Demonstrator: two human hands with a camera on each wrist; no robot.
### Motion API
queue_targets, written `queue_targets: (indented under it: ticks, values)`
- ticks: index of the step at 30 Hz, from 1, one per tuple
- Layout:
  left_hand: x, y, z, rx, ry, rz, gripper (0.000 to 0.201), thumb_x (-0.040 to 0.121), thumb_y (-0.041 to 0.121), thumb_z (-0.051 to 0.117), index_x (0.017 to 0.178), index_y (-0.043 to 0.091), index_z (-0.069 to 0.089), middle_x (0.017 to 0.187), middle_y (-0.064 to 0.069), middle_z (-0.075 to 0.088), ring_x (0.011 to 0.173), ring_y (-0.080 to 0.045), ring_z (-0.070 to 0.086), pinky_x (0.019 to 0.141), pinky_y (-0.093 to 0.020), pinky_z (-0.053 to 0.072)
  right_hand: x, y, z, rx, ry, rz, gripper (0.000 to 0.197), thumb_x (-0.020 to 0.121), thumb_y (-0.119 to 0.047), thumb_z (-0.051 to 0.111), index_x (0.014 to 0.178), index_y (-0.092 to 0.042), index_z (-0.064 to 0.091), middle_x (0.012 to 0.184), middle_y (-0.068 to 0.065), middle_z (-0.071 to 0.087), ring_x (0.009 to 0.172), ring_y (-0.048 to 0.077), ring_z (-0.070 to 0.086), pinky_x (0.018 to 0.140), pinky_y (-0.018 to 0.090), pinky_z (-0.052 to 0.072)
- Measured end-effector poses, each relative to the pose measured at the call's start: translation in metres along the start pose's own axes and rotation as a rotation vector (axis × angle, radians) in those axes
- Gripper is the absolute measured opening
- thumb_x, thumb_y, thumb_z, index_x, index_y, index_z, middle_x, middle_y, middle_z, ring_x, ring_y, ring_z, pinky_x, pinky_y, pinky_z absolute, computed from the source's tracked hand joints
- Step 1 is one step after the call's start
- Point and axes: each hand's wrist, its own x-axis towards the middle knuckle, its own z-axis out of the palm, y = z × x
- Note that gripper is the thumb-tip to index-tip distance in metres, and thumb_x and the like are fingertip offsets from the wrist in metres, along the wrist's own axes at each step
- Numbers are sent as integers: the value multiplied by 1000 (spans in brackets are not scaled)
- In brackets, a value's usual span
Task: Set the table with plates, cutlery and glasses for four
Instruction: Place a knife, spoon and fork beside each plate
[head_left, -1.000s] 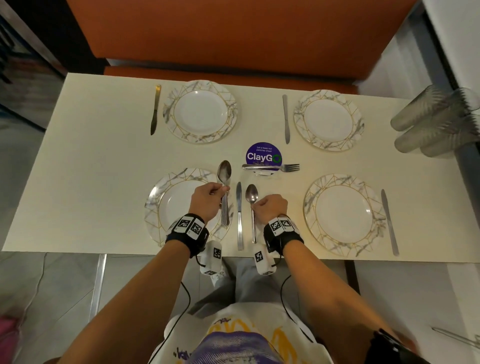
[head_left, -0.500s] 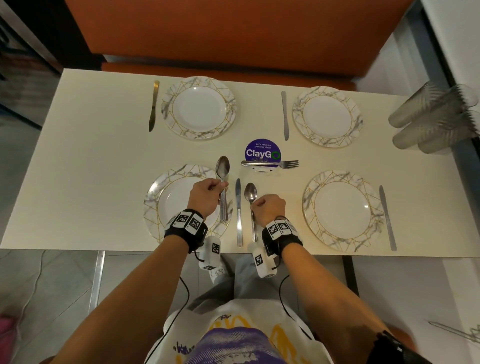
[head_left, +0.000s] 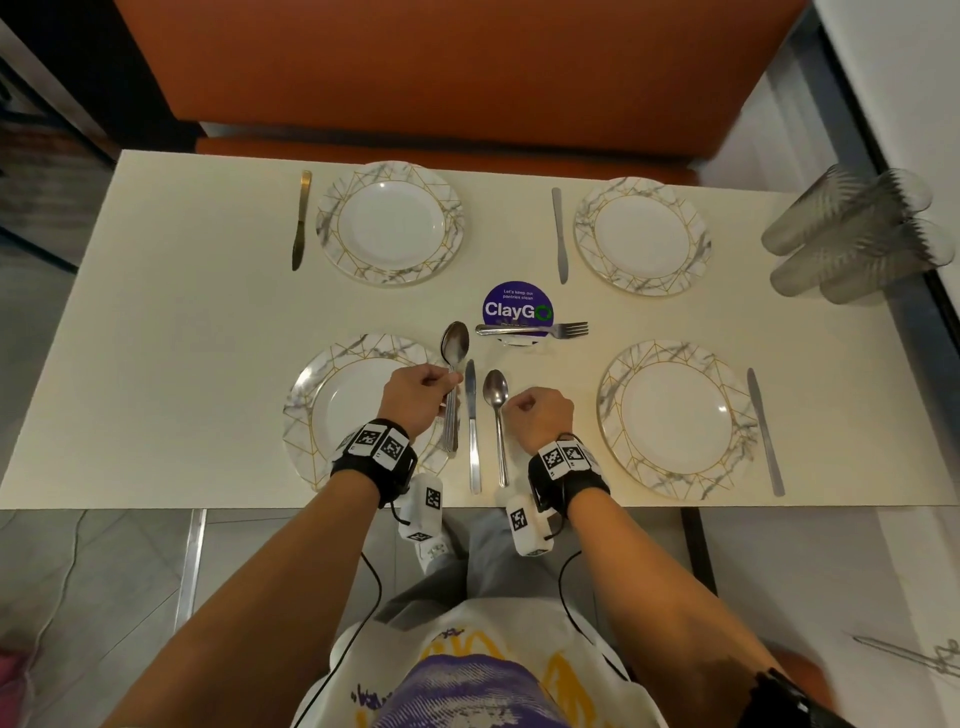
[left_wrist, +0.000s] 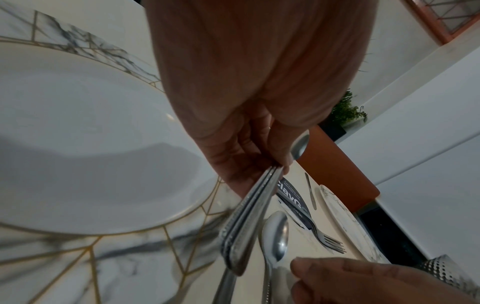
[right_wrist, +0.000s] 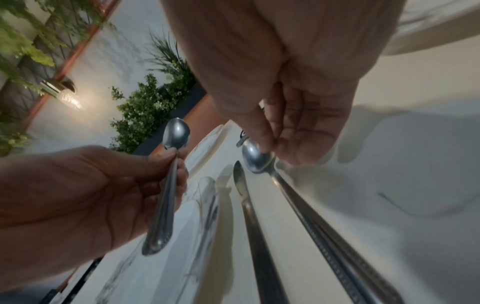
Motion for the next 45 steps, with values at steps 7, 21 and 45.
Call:
queue_targets:
  ticks: [7,21,45]
  values:
    - [-9,22,37,-5,-101,27,14,95,27,74,94,14,78,87,-7,79,90,-33,76,86,-45,64,2,1,-31,248,14,-128,17,93,-28,65,98,-15,76,87,-2,76,76,16,71,75,27,55]
    - [-19,94,204,10,-270,90,15,91,22,79,96,7,79,89,-13,79,84,-25,76,77,-37,65,35,81,-164,537,37,66,5,88,-23,69,85,-22,73,84,-1,76,65,12,68,57,22,47]
    - [-24,112,388,-12,-54,-86,18,102,21,55,96,11,68,78,-4,66,63,-18,52,61,-31,42,103,283,-315,118,39,259,19,93,-15,61,87,-19,78,84,-1,71,80,22,67,71,25,51]
